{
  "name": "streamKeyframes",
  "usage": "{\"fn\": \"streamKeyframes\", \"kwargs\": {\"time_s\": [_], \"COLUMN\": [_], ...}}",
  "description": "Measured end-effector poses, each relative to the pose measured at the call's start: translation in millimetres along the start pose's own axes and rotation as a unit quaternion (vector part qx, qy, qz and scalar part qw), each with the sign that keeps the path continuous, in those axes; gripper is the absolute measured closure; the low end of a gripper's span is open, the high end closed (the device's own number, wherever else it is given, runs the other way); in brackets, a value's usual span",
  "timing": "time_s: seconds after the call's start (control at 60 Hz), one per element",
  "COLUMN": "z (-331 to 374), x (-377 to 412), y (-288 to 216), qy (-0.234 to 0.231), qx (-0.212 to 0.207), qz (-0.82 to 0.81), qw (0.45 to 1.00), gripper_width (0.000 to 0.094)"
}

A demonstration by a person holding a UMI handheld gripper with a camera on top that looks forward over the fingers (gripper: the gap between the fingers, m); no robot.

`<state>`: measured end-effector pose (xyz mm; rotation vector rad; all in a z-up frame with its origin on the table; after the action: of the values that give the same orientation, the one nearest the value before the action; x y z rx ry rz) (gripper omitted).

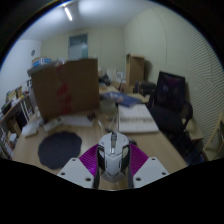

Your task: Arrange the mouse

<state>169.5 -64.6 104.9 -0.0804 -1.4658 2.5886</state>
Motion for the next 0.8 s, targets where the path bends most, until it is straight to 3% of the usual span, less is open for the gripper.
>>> {"fn": "streamKeyframes", "kwargs": {"time_s": [0.133, 0.233, 0.433, 0.55, 0.567, 0.6, 0.8], "z": [9, -9, -69, -81, -82, -84, -85], "x": [62, 129, 208, 214, 214, 215, 214], "y": [-76, -87, 0, 31, 36, 36, 37], "qy": [-0.034, -0.075, -0.121, -0.120, -0.119, -0.121, -0.133], "qx": [-0.069, -0.078, 0.031, 0.059, 0.068, 0.054, 0.076], "qz": [0.013, 0.045, 0.105, 0.118, 0.121, 0.118, 0.089], "qw": [0.997, 0.993, 0.987, 0.984, 0.983, 0.984, 0.984], "gripper_width": [0.0552, 0.0551, 0.0553, 0.0552, 0.0499, 0.0537, 0.0341]}}
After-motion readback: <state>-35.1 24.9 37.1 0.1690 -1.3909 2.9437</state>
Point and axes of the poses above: the point between the fingertips, and its own axes, seen from behind it with the camera up: x to the left, y down, z backward, against the way the camera looks, the point moved 8 cm from there along z, backward, against the way the camera looks, and after that the axes turned 1 degree about x, right-handed, at the moved point
